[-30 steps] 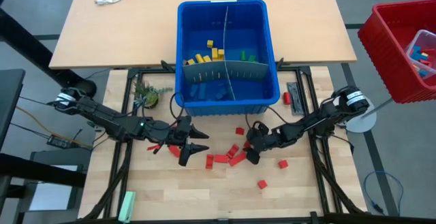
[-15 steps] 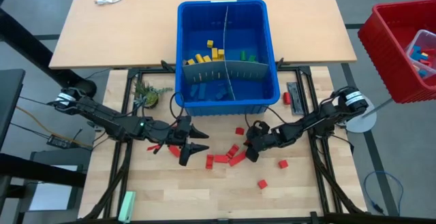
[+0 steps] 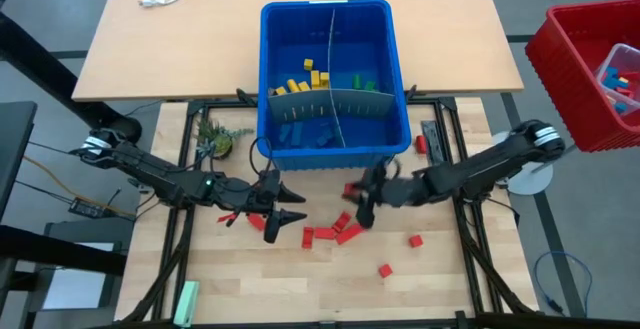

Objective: Sort blocks
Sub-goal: Put the orange block into the blue bin

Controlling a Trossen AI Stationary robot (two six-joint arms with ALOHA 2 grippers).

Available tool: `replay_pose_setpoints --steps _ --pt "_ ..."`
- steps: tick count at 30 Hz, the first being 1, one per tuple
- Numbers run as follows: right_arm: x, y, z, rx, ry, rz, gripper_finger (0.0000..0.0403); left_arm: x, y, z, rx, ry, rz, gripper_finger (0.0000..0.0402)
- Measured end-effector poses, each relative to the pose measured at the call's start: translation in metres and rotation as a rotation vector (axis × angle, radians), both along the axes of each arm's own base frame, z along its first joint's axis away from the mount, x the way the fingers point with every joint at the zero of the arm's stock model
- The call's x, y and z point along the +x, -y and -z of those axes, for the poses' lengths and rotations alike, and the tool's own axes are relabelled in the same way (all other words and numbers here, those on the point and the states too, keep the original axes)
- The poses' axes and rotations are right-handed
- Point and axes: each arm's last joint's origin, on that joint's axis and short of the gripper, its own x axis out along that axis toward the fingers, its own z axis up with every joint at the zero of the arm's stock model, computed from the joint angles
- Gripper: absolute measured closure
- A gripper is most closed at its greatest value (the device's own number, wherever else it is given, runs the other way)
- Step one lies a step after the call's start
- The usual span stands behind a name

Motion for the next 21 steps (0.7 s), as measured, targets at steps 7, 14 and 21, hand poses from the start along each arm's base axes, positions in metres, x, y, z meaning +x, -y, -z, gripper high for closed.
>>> replay_pose_setpoints --steps 7,14,21 --pt "-0.029 0.043 -0.084 -0.215 0.209 0.337 0.0283 0.000 0.000 0.000 -0.001 0.001 -0.017 0.0169" --pt "-0.031 0.099 -0.081 -0.211 0.192 0.584 0.0264 0.000 -0.001 0.000 0.000 0.002 -0.027 0.0169" --pt "-0.033 0.115 -0.080 -0.196 0.180 0.584 0.0164 0.000 0.000 0.000 -0.028 -0.002 -0.018 0.0169"
